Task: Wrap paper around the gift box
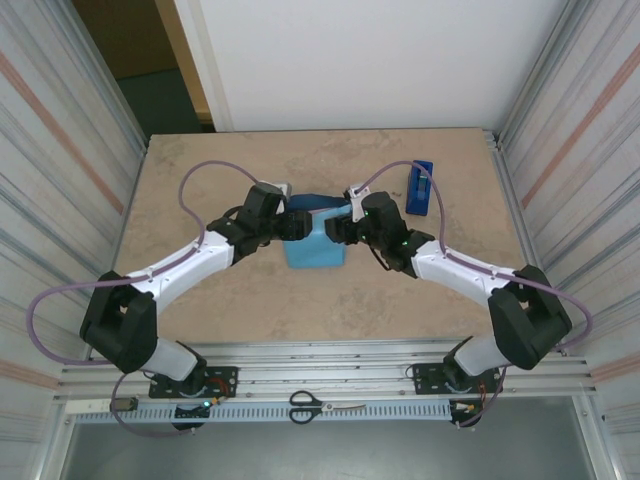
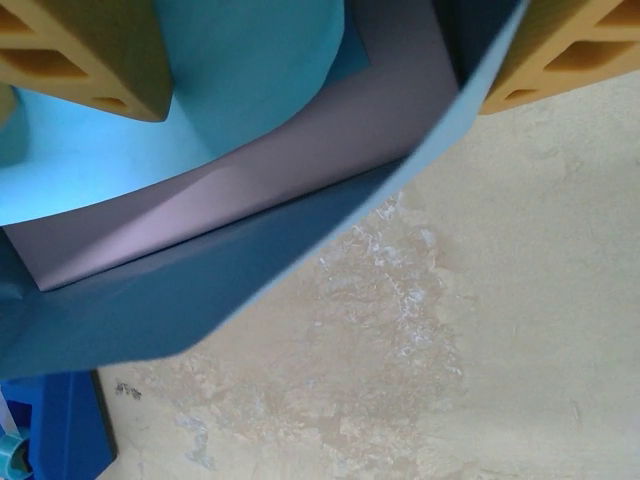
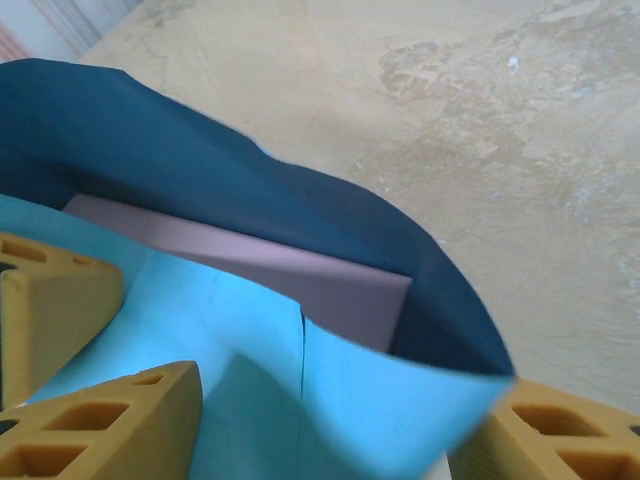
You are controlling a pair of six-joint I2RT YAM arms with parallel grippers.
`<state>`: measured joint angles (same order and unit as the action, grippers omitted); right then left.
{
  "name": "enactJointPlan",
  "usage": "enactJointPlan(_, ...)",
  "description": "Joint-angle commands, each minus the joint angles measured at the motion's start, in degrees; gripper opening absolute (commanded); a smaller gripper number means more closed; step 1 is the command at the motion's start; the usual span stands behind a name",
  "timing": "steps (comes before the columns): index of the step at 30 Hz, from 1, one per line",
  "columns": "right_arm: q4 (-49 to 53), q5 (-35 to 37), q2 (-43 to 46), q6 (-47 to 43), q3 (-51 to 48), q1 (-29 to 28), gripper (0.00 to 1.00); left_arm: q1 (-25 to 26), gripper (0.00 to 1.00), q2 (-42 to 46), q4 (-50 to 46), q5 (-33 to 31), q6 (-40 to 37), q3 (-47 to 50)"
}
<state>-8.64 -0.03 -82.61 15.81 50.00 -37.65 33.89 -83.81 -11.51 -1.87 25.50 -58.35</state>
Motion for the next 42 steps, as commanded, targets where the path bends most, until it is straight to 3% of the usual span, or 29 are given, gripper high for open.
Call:
enactJointPlan(1,0.4,2.7,2.9,-1.8,-0.6,-0.3,0.61,0.4,0.75,-0.1,-3.8,-4.2,-0.8,0.8)
enactJointPlan(8,3.2,3.5,-0.8,-0.5,2.8,-0.4,0.55,0.5,0.76,-0.1,-3.8,-2.7,-2.0,0.2)
enactJointPlan(13,9.7,8.1,-3.6,0.9,3.7,-0.5,0.41,0.5,0.76,0.9,-3.4,-2.0,-2.5,0.5)
enactJointPlan(15,8.0,5.1,-2.5,1.5,1.8,-0.3,0.36,0.5,0.77,1.6,-2.6,-1.7,-2.7,1.1)
enactJointPlan(18,9.2,2.0,-1.9,1.3,3.3,-0.7,0.4,0.5,0.77,1.6,-1.7,-1.5,-3.4,1.6)
enactJointPlan(24,9.5,5.3,-1.5,-0.9,6.3,-1.0,0.47,0.6,0.75,0.9,-2.3,-1.2,-4.0,1.6)
enactJointPlan(34,7.4,6.0,-2.6,-3.1,5.6,-0.1,0.38,0.6,0.74,0.8,-2.1,-0.9,-4.1,2.3)
enactJointPlan(42,9.7,3.5,-0.9,-1.8,8.5,0.2,0.4,0.6,0.74,0.8,-2.5,-1.0,-4.3,2.1)
